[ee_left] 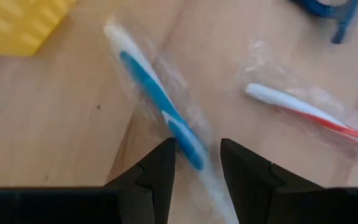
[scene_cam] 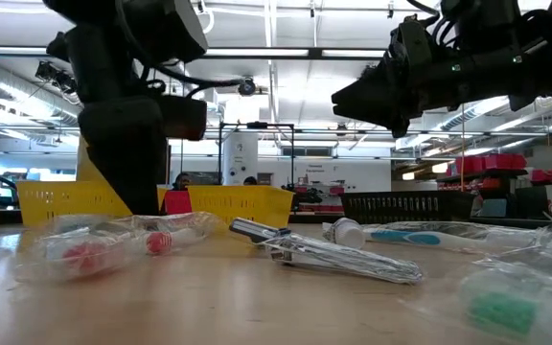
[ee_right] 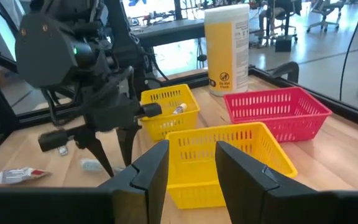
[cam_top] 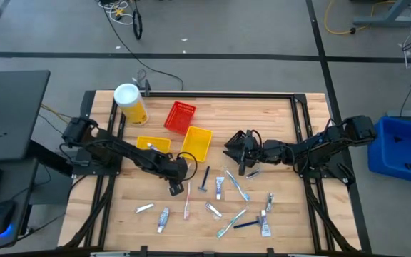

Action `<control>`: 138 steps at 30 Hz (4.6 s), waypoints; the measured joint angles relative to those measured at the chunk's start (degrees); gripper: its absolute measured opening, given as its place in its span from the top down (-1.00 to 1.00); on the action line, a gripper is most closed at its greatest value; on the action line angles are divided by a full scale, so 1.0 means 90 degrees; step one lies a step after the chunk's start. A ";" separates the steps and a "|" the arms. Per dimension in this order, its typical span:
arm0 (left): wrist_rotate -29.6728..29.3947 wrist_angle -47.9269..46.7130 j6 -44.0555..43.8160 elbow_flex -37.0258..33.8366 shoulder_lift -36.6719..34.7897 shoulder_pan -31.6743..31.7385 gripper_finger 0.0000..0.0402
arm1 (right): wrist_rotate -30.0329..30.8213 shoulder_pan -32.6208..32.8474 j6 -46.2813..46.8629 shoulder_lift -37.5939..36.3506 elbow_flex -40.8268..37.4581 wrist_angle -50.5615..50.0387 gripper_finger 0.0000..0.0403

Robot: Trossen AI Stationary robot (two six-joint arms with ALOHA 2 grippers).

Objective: Pick & Place Travel size toiletries
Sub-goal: Put the blue toothbrush into the red bin, then put the silver nail cutter into the right yellow bin

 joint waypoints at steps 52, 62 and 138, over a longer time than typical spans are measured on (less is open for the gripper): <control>-0.4016 -0.4863 0.1035 0.3609 0.0182 0.2640 0.82 | 0.0015 0.0000 0.0147 0.0000 0.0000 -0.0136 0.33; -0.3483 -0.1824 0.1347 0.2615 0.0196 0.3524 0.82 | 0.0015 0.0000 0.0141 0.0000 0.0000 -0.0138 0.35; -0.0836 0.0630 0.3342 -0.1935 -0.5307 0.1977 0.37 | -0.0723 -0.0032 -0.0337 -0.0002 0.0000 -0.0069 0.02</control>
